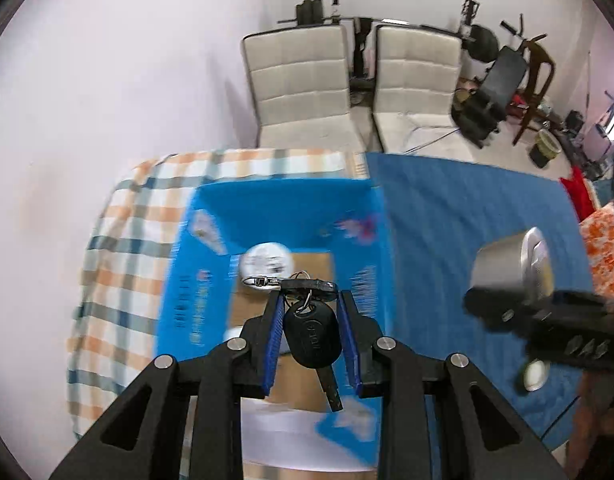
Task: Organize rigid objects
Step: 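Lift and carry the car key and puck light with both tools toward the blue box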
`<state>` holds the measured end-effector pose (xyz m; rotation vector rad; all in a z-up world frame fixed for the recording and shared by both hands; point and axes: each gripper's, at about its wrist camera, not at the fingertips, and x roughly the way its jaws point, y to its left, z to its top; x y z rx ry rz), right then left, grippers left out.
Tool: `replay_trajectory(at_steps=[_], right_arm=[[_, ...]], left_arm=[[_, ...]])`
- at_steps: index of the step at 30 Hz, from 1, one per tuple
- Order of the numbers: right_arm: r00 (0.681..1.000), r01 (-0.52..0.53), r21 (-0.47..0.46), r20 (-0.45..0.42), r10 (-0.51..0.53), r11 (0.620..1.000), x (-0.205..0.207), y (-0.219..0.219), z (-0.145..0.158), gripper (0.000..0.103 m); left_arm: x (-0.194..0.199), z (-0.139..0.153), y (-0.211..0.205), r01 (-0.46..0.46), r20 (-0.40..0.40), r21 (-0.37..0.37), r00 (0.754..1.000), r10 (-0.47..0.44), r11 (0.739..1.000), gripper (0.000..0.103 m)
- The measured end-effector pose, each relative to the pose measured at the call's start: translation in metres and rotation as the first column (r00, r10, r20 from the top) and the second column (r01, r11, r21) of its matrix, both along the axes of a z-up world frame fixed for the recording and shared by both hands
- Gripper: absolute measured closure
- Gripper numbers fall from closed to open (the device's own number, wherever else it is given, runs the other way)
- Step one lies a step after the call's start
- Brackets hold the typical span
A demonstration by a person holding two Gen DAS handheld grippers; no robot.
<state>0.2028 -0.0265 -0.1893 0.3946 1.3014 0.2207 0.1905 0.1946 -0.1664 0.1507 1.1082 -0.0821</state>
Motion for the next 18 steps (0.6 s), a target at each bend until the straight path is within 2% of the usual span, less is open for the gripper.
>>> replay_trajectory(at_steps=[7, 10, 13, 18], right_arm=[[0.999, -0.003, 0.053, -0.045, 0.005, 0.999, 0.038, 0.067, -0.013, 0.029], [0.998, -0.012, 0.059, -0.065, 0.016, 0.998, 0.055, 0.094, -0.024, 0.029], [0.996, -0.021, 0.06, -0.084, 0.026, 0.998, 0.072, 0.119, -0.035, 0.029], [0.994, -0.034, 0.0, -0.104, 0.034, 0.999, 0.099, 0.15, -0.063, 0.029]], left_arm=[[0.029, -0.044, 0.066, -0.043, -0.079, 0.015, 0.996, 0.044, 0.999, 0.079], [0.045, -0.073, 0.087, -0.07, -0.138, -0.01, 0.988, 0.068, 0.997, 0.079], [0.056, -0.096, 0.098, -0.09, -0.182, -0.033, 0.98, 0.083, 0.995, 0.079], [0.072, -0.129, 0.103, -0.101, -0.235, -0.053, 0.968, 0.086, 0.993, 0.079]])
